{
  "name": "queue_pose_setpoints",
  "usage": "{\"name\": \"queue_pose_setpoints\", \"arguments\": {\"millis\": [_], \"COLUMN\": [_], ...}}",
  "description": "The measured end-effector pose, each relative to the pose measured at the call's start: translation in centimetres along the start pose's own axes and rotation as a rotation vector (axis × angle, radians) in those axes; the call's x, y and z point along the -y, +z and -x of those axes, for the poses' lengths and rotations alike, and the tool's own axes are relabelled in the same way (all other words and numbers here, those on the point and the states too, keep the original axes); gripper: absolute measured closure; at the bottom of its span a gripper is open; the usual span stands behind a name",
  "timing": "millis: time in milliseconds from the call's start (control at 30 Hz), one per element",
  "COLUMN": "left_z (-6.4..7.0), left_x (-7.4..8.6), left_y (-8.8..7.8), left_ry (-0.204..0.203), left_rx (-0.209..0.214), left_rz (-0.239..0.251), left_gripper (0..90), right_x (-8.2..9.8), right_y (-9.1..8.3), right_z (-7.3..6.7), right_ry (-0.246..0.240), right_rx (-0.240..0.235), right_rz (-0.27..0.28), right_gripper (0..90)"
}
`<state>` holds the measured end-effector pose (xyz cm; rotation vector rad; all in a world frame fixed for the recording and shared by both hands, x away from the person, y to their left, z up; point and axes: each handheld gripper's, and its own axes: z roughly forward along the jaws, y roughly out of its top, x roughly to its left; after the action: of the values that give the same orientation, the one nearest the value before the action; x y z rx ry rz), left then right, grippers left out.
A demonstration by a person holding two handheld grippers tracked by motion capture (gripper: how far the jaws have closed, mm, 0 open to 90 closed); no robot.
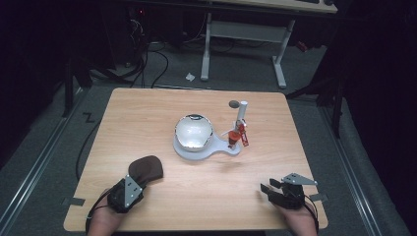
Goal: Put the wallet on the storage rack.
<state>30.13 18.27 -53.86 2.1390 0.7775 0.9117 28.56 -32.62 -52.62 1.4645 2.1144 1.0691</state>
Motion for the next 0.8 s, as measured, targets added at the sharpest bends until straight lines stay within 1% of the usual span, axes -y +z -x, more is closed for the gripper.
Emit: {"name": "queue_pose_setpoints", "arguments": {"millis": [67,100,133,167,200,233,267,333,367,400,433,500,533,600,667,700,733,800], "left_z": [-0.1,-0.3,-0.5,-0.8,-1.1,-1.3,-1.8,-2.9,-3.4,-4.0,-4.7,-5.6,-5.8,-6.5,-7.1,-7.2,-7.4,-7.5], "left_x": [0.0,-0.1,-0.1,-0.1,-0.1,-0.2,-0.2,0.0,0.1,0.3,0.5,0.9,1.0,1.3,1.5,1.6,1.8,2.1], "left_y": [-0.1,-0.2,-0.3,-0.5,-0.6,-0.7,-0.9,-1.1,-1.1,-1.0,-0.7,0.0,0.3,0.6,1.0,1.1,1.2,1.5], "left_ry": [-0.012,-0.053,-0.08,-0.119,-0.149,-0.171,-0.214,-0.311,-0.345,-0.391,-0.446,-0.528,-0.555,-0.629,-0.681,-0.694,-0.703,-0.706], "left_rx": [0.005,0.028,0.045,0.069,0.086,0.093,0.097,0.107,0.108,0.111,0.115,0.128,0.129,0.138,0.135,0.135,0.134,0.14], "left_rz": [0.002,0.014,0.025,0.037,0.044,0.049,0.066,0.09,0.092,0.093,0.079,0.046,0.033,0.046,0.042,0.042,0.042,0.024], "left_gripper": [61.4,61.0,61.5,61.6,56.2,52.4,50.6,50.8,50.9,51.2,51.3,51.7,52.6,54.7,54.8,54.3,54.2,53.8], "right_x": [0.0,0.0,0.0,0.0,0.0,0.0,0.0,0.0,0.0,0.0,0.0,0.0,0.0,0.0,0.0,0.1,0.1,0.1], "right_y": [0.0,0.0,0.0,0.1,0.1,0.1,0.1,0.0,0.0,-0.1,-0.1,0.0,0.0,0.0,0.0,0.0,0.0,0.0], "right_z": [0.1,0.1,0.1,0.2,0.2,0.2,0.2,0.1,0.2,0.2,0.2,0.2,0.2,0.2,0.2,0.2,0.2,0.2], "right_ry": [-0.008,-0.005,-0.005,-0.006,-0.005,-0.004,-0.004,0.004,0.0,-0.003,-0.003,0.009,0.006,0.009,0.008,0.007,0.008,0.004], "right_rx": [0.0,0.0,-0.001,-0.002,-0.001,-0.001,-0.001,0.0,0.001,0.002,0.002,0.001,0.001,0.001,0.001,0.001,0.001,0.002], "right_rz": [0.002,0.001,0.0,0.0,-0.001,-0.002,-0.002,-0.003,0.0,0.001,0.001,-0.003,-0.004,-0.005,-0.004,-0.004,-0.004,-0.007], "right_gripper": [50.9,50.9,50.8,50.8,50.8,50.8,50.7,50.7,50.7,50.7,50.7,50.7,50.7,50.6,50.6,50.6,50.6,50.6]}}
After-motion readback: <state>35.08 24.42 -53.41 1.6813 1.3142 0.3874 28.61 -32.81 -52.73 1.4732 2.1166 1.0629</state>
